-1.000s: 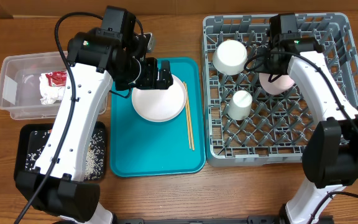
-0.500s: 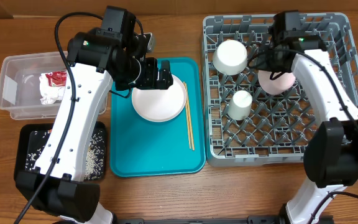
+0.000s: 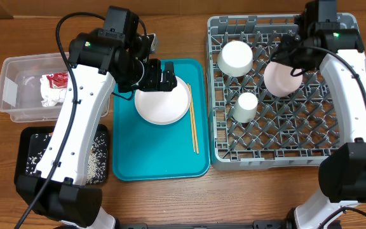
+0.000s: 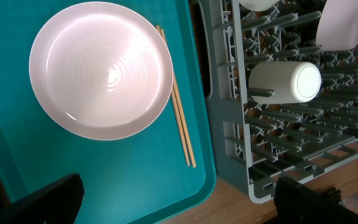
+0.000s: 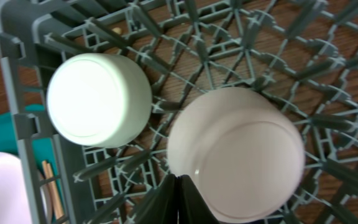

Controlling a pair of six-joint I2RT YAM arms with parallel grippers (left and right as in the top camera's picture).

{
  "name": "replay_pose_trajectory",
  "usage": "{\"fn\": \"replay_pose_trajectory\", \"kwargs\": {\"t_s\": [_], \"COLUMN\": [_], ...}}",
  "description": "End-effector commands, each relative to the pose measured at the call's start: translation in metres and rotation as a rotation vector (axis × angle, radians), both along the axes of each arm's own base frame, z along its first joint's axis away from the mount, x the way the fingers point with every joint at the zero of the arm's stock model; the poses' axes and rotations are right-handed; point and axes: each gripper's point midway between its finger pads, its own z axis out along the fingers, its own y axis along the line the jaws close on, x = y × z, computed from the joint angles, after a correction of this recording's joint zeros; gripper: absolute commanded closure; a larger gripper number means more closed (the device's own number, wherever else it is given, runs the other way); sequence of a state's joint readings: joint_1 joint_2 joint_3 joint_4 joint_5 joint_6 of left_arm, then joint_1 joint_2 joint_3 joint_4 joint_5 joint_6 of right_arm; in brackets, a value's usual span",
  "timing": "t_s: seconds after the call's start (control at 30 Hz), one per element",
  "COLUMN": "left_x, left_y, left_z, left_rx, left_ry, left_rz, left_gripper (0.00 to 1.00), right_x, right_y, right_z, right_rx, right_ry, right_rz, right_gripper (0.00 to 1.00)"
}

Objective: Sort waste into correct bins and load items into the dishwasher

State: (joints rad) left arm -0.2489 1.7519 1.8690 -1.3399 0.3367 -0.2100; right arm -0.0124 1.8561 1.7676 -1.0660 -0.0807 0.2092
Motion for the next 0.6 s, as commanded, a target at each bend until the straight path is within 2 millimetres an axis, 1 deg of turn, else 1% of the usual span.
{"fn": "replay_pose_trajectory", "kwargs": {"t_s": [0.0,0.2,0.37,0.5,0.57], "left_x": [0.0,0.0,0.0,0.0,0.0], "left_y": [-0.002,-0.002,-0.002,-0.002,-0.002], "left_z": [0.009,0.009,0.009,0.009,0.009], "left_rx": [-0.001,-0.001,-0.001,-0.001,-0.001], "left_ry": [-0.029,-0.029,-0.029,-0.029,-0.029], "left_rz": [-0.012,-0.012,-0.012,-0.012,-0.012], "left_gripper": [0.0,0.0,0.0,0.0,0.0], "right_x": [-0.002,-0.005,-0.006,0.001,0.006], "right_y": [-0.005,-0.005,-0.009,-0.009,-0.009], "right_z": [-0.005,-0.03,-0.056,-0.074,-0.078], "right_rx": [-0.013,-0.012,-0.026,-0.025,-0.025], "right_ry": [0.012,0.038,0.045,0.006,-0.018], "right_rz": [-0.02,-0.024,-0.055,-0.055,-0.055], "right_gripper": [0.95,0.95,0.95,0.95,0.94]}}
